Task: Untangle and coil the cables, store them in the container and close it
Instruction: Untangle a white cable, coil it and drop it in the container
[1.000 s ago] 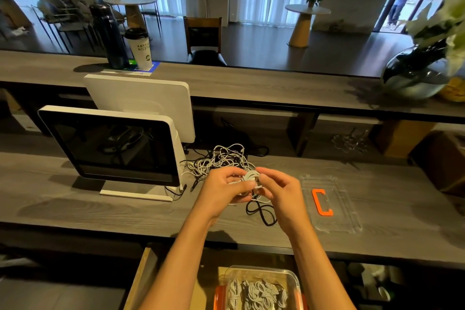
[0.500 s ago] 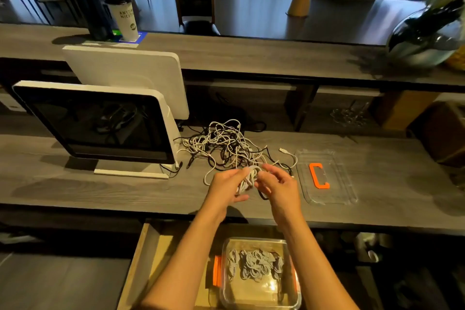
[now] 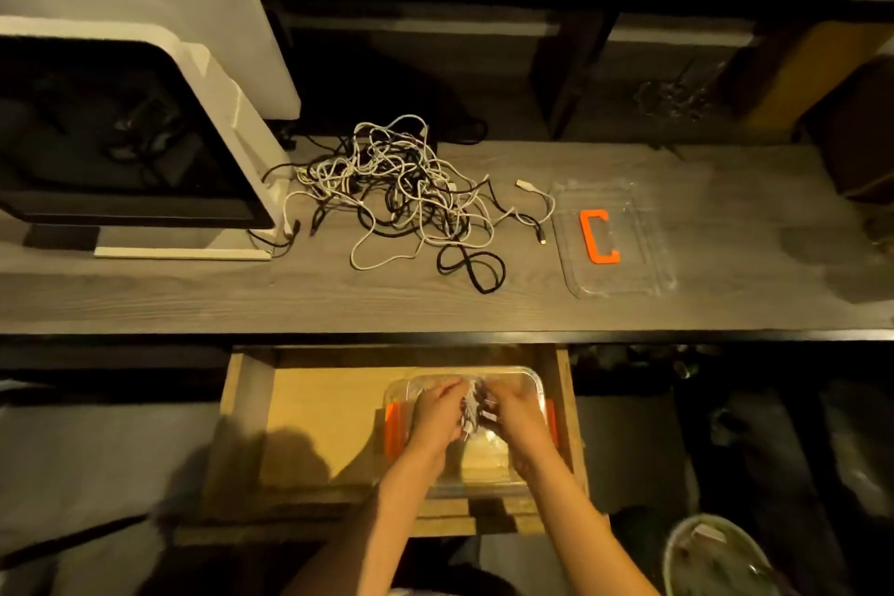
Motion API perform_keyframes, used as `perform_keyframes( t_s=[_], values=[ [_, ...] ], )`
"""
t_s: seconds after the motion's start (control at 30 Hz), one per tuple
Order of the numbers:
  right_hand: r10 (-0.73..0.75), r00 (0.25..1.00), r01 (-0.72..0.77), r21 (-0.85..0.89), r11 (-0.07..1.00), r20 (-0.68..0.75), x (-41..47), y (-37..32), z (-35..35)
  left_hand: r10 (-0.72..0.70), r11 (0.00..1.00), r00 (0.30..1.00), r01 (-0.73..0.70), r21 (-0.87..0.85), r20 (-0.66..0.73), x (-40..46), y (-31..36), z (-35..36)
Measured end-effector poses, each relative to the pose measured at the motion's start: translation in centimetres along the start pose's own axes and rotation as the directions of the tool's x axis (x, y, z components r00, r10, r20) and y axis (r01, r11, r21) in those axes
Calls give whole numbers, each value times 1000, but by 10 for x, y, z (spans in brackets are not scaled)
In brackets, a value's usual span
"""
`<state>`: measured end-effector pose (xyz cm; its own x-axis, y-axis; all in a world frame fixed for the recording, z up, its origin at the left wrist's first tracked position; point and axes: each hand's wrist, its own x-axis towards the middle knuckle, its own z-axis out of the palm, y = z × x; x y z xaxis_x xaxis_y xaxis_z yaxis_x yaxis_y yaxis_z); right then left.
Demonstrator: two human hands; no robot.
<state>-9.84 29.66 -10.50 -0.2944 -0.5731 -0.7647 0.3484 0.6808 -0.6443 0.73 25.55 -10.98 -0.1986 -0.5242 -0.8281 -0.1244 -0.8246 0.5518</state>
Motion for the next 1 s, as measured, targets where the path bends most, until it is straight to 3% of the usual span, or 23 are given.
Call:
perform_keyframes(
  t_s=[0.2,0.33,0.4,0.5,0.67,0.9,1.0],
  values=[
    [92,992,-94,25,995,88,31,40,21,-103,994,990,99,-54,-92,16,-23,-8],
    [65,997,-64,-26,998,39,41,35,35,-76,993,984,89,74,-162,35,-28,-17],
    [21,999,-23,-61,998,-29,40,24,36,1,994,996,10,113,-94,32,-17,-17],
    [-107,983,105,-23,994,-148,30,-3,33,211,962,969,-182,203,-128,25,6,-18],
    [-253,947,283,141,949,-196,27,-65,31,366,928,924,-352,124,-115,21,68,-18],
    [-373,908,383,17,923,-191,71,-120,48,364,929,923,-369,-17,-122,51,137,-15],
    [-352,923,361,36,932,-156,95,-138,60,419,902,875,-371,220,-244,69,153,-21]
  ],
)
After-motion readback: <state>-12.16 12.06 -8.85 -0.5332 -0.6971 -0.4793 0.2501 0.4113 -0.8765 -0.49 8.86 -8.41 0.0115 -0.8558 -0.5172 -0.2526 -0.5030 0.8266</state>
